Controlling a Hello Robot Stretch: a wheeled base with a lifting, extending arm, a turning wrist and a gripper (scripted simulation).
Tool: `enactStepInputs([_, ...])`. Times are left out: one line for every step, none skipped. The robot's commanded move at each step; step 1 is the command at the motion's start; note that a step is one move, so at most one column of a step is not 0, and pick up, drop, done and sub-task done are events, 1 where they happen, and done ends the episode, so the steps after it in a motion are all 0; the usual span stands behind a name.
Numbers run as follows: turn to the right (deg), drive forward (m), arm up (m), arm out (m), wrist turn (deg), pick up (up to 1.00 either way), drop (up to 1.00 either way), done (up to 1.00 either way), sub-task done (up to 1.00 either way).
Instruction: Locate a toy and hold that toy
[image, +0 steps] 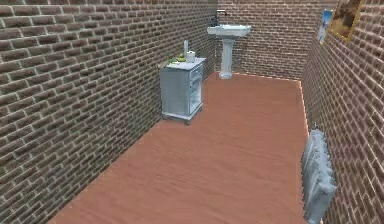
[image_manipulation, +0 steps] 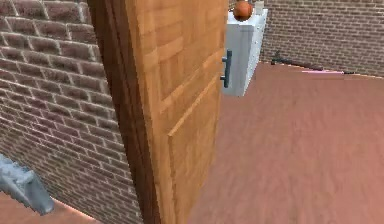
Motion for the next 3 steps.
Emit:
enactStepInputs([0.0,1.0,0.0,0.0,0.0,0.0,0.0,0.0,0.0])
enactStepInputs([6.0,0.0,0.0,0.0,0.0,0.0,0.0,0.0,0.0])
enactStepInputs([0.0,0.75,0.0,0.0,0.0,0.0,0.0,0.0,0.0])
